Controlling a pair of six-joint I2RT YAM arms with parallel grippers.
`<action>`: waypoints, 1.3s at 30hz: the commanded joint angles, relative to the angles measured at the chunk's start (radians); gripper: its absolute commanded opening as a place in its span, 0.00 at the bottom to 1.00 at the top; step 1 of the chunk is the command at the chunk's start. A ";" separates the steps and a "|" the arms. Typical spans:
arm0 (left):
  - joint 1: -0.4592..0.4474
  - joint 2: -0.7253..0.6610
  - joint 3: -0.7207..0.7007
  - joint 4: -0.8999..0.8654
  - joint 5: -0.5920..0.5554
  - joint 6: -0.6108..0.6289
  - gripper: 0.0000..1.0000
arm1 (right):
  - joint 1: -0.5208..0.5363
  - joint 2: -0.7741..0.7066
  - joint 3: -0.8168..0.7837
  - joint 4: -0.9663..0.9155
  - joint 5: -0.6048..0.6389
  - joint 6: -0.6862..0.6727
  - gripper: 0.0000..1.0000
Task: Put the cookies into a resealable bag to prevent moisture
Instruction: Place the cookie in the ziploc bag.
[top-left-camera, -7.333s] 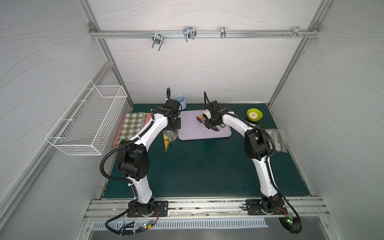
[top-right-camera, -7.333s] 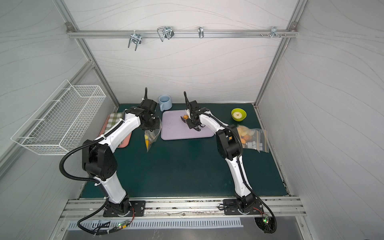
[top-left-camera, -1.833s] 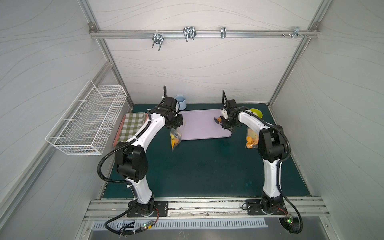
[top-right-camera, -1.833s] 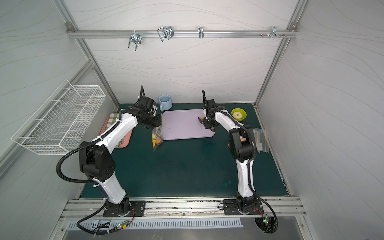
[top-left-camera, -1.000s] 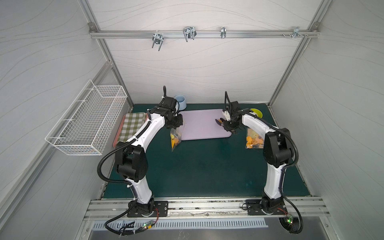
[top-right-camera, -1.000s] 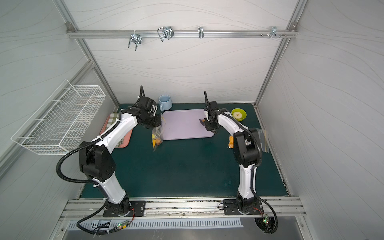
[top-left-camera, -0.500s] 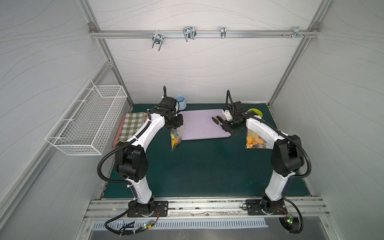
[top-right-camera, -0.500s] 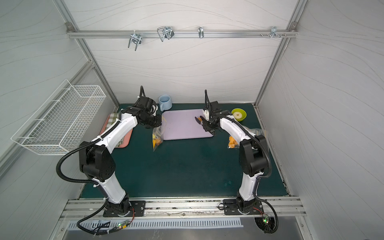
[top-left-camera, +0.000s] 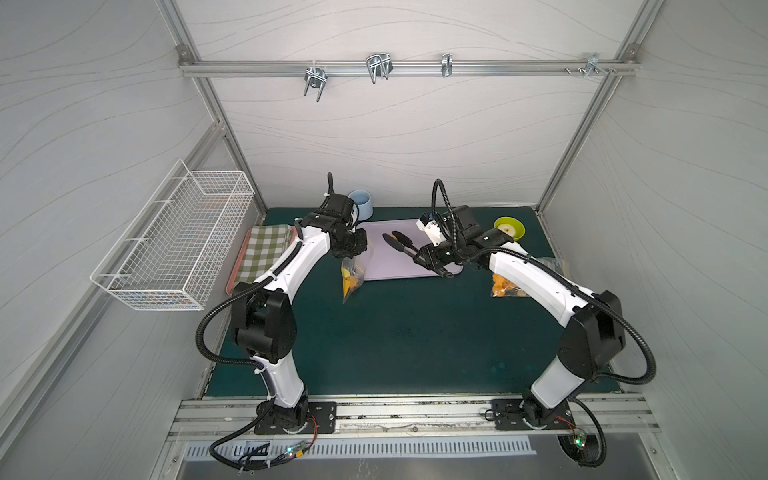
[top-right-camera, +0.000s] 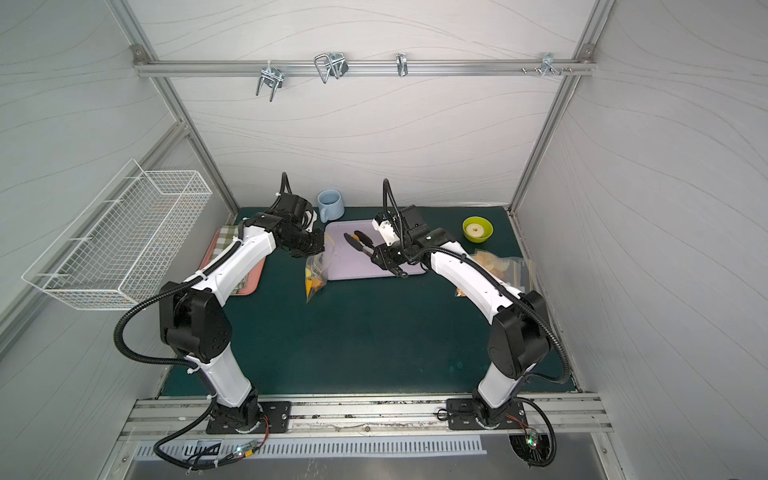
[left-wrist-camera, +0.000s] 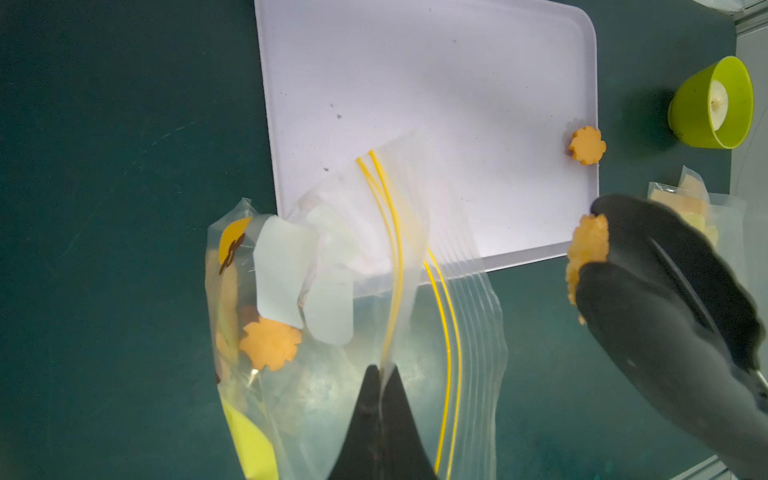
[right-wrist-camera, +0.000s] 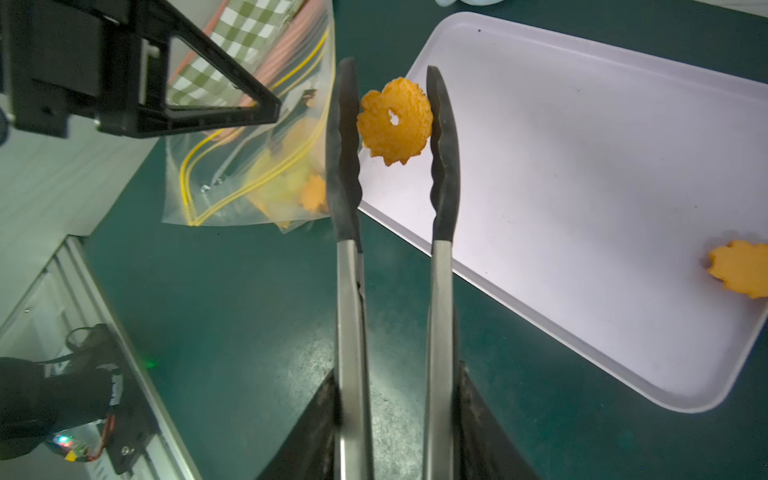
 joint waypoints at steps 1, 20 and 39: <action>0.005 0.018 0.032 0.005 0.018 0.005 0.00 | 0.021 -0.020 0.040 0.039 -0.072 0.030 0.42; 0.005 0.016 0.032 0.004 0.023 0.005 0.00 | 0.081 0.080 0.102 0.094 -0.120 0.089 0.42; 0.005 0.015 0.035 0.002 0.016 0.005 0.00 | 0.093 0.115 0.093 0.056 -0.060 0.061 0.56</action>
